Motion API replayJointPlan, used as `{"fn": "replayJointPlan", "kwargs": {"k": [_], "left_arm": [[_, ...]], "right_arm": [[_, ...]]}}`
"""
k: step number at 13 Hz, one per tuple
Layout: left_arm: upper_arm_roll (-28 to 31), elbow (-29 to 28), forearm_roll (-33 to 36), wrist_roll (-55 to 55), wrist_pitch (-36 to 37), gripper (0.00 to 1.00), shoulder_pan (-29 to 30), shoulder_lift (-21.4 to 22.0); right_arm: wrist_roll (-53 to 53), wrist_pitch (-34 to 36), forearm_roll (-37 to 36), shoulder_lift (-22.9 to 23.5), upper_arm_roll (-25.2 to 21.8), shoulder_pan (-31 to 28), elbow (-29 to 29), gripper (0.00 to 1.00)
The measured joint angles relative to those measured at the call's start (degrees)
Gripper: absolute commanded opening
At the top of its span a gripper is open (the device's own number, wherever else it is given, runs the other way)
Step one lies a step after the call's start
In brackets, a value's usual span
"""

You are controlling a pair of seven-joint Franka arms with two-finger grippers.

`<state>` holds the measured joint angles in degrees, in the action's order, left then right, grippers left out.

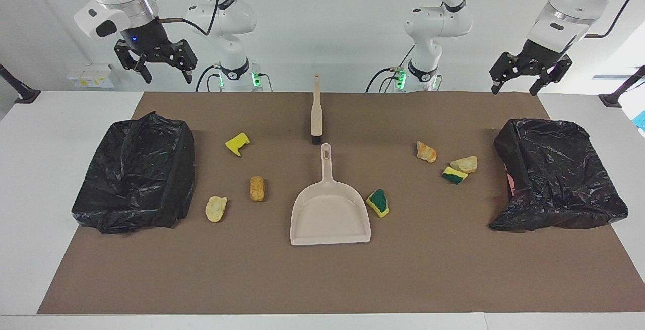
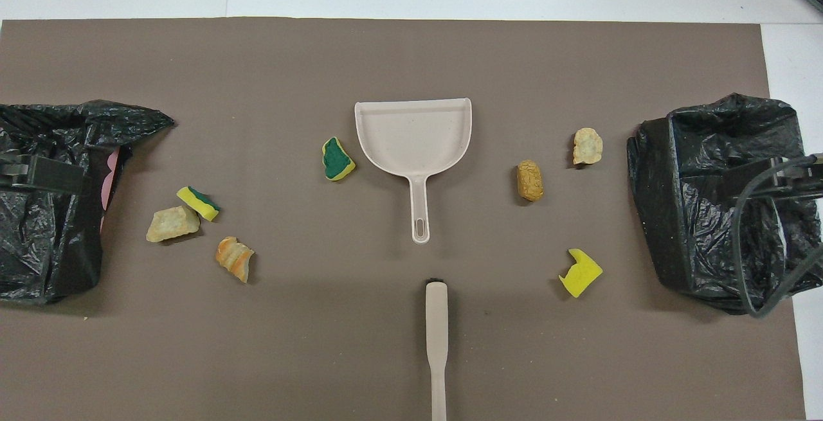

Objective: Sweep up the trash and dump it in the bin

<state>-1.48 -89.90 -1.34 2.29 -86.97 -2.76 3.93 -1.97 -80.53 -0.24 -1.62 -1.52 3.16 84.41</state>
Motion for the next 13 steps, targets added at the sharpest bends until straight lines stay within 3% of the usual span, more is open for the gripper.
{"fn": "replayJointPlan", "kwargs": {"k": [9,13], "left_arm": [[-1.8,-0.3,-1.2,0.0,2.3,1.00,-0.1,0.4],[-2.1,-4.4,-4.5,-0.2,1.5,1.00,-3.5,2.6]], "right_arm": [[0.0,0.0,0.0,0.0,-0.7,0.1,0.2,1.00],[0.0,0.0,0.0,0.0,-0.7,0.1,0.2,1.00]]}}
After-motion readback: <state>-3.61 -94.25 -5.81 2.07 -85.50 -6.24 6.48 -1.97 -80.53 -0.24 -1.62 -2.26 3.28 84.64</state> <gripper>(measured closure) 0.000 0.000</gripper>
